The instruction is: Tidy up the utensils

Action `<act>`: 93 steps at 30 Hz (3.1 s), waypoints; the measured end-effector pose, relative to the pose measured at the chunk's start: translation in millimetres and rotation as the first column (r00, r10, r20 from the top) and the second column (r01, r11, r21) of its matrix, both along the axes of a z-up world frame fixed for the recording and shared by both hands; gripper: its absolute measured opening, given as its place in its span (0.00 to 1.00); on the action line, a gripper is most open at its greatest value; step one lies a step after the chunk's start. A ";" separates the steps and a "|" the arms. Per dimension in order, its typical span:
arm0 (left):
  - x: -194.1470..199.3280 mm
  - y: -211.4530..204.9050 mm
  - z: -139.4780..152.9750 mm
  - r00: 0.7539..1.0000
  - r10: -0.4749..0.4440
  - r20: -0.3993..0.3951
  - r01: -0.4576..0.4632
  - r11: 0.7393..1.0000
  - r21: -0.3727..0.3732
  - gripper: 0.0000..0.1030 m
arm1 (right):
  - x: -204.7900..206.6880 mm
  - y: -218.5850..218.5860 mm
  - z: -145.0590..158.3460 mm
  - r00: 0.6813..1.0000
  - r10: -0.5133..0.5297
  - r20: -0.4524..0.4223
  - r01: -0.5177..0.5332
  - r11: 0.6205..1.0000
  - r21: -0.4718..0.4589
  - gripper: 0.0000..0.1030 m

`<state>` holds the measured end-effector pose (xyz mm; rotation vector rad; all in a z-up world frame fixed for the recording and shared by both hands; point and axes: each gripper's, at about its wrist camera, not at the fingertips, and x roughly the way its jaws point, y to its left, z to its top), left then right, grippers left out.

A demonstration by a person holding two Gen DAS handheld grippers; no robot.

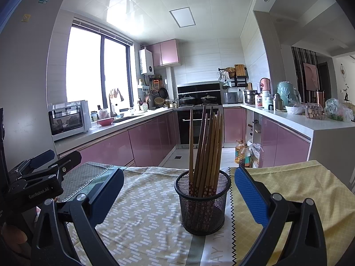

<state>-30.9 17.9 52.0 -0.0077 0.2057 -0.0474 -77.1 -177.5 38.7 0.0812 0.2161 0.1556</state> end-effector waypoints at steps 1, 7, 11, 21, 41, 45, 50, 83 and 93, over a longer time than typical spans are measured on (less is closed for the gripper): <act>0.1 0.0 0.0 1.000 0.000 -0.001 0.000 1.000 0.000 0.95 | 0.1 0.0 0.0 1.000 0.001 0.001 -0.001 1.000 0.000 0.94; 0.5 0.0 -1.3 1.000 0.000 -0.002 0.000 1.000 0.002 0.95 | 0.3 0.0 -0.6 1.000 -0.001 0.000 0.001 1.000 0.002 0.94; 0.7 -0.4 -0.7 1.000 -0.001 -0.004 0.001 1.000 0.000 0.95 | 0.5 -0.6 -1.7 1.000 0.001 -0.002 -0.001 1.000 0.003 0.94; 0.2 -3.5 -5.1 1.000 0.000 -0.006 0.000 1.000 0.001 0.95 | -0.1 -1.6 -3.1 1.000 0.002 -0.002 -0.002 1.000 0.003 0.94; 0.3 -3.9 -5.0 1.000 0.001 -0.007 -0.001 1.000 0.002 0.95 | -0.3 -2.8 -3.4 1.000 -0.001 -0.004 0.002 1.000 0.007 0.94; 0.3 -4.1 -5.4 1.000 0.000 -0.009 0.000 1.000 0.002 0.95 | -0.6 -3.0 -3.1 1.000 -0.001 -0.004 0.001 1.000 0.007 0.94; 0.2 -4.2 -5.2 1.000 -0.001 -0.008 0.001 1.000 0.001 0.95 | -0.8 -3.0 -3.1 1.000 -0.003 -0.003 0.003 1.000 0.008 0.94; -0.2 -5.4 -5.1 1.000 -0.005 -0.008 0.005 1.000 0.007 0.95 | -1.1 -2.1 -2.6 1.000 -0.002 -0.004 0.002 1.000 0.008 0.94; 0.2 -4.8 -5.0 1.000 -0.005 -0.014 0.005 1.000 0.003 0.95 | -1.3 -2.1 -3.1 1.000 -0.002 -0.005 0.002 1.000 0.008 0.94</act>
